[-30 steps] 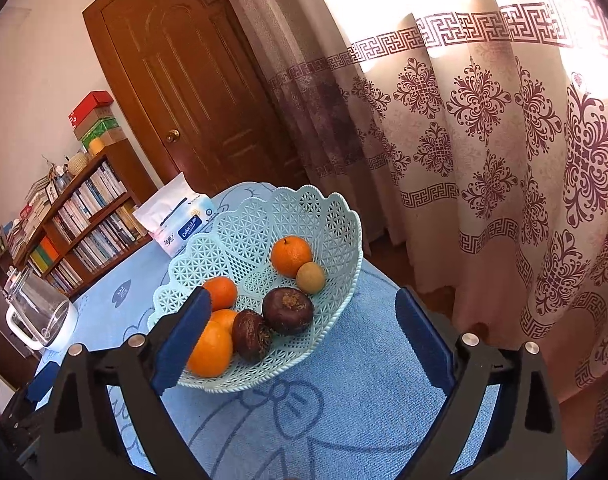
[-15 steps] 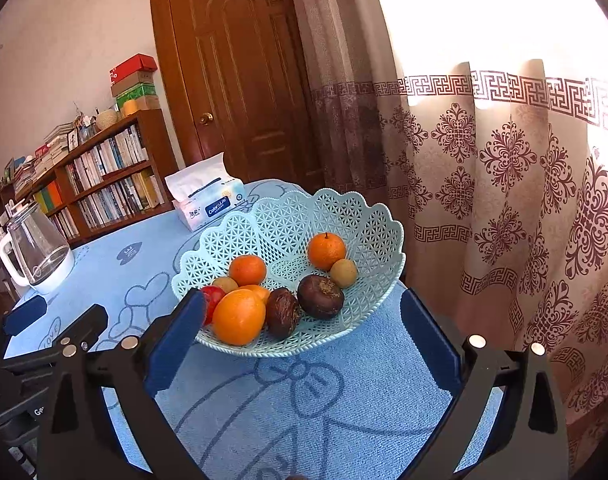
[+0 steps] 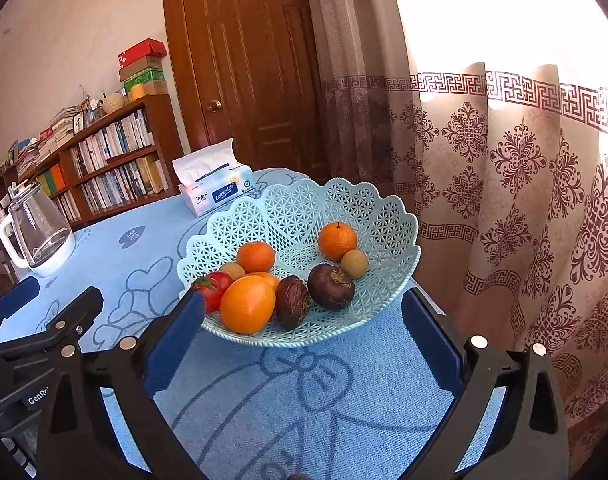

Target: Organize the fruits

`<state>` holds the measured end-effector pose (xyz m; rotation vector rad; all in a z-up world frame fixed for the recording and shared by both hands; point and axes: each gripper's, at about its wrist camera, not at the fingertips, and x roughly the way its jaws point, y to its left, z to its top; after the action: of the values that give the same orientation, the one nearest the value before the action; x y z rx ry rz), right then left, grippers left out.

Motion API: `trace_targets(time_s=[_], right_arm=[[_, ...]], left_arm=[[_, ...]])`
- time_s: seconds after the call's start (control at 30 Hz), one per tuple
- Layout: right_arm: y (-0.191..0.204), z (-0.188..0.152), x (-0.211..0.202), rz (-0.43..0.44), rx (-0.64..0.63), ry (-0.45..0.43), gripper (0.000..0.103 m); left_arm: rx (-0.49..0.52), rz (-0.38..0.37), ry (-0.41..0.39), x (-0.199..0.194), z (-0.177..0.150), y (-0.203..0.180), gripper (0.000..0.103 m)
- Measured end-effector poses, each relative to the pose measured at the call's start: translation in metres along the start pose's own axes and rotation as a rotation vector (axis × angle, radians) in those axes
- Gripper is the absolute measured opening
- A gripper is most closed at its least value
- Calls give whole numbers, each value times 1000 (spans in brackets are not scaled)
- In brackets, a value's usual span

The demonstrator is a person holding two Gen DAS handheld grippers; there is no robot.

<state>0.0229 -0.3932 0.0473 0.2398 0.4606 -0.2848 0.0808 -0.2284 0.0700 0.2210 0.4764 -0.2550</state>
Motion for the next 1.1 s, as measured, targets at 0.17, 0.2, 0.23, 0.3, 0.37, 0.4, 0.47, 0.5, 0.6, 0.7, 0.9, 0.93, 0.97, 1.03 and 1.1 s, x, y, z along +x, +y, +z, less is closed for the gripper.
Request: trace_targets(time_s=[0.17,0.2,0.23,0.3,0.37,0.4,0.47,0.5,0.6,0.7,0.9,0.93,0.97,1.03,1.1], right_arm=[[-1,0,1,0,7,7,100],[-1,0,1,-1,7,6,100],[-1,0,1,0,6,6,100],[-1,-1,0,-1,2,4,100],[0,-1,0,-2,-1,2,100],[0,0,0,-3,-1,1,100],[0,0,0,-5,-2,0,100],[0,0,0,-6,-3,0,100],[0,0,0,-6,-4,-1,100],[0,1,0,-7,-7,-1,100],[0,0,0,-7,-7,-2,100],[0,0,0,-8,-7,-2,100],[0,0,-1,-8,-8,-3,100],[0,1,-1,-10,-10,-4,100],[0,1,-1,-11,-11,-5,100]], left_arm=[[3,1,2,1,0,0,95],[3,0,2,1,0,0,95],[5,0,1,1,0,-1,95],[8,1,-1,1,-1,-1,95],[10,2,-3,0,-1,-1,95],[10,2,-4,0,-1,-1,95],[9,2,-4,0,-1,-1,95],[9,3,-4,0,-1,-1,95],[11,3,-4,0,-1,-1,95],[10,9,-2,0,-1,0,95],[9,15,-4,0,-2,0,95],[10,15,-5,0,-2,0,95],[11,15,-5,-1,-2,0,95],[15,14,-4,0,-3,-1,95],[19,14,-4,-1,-3,-2,95]])
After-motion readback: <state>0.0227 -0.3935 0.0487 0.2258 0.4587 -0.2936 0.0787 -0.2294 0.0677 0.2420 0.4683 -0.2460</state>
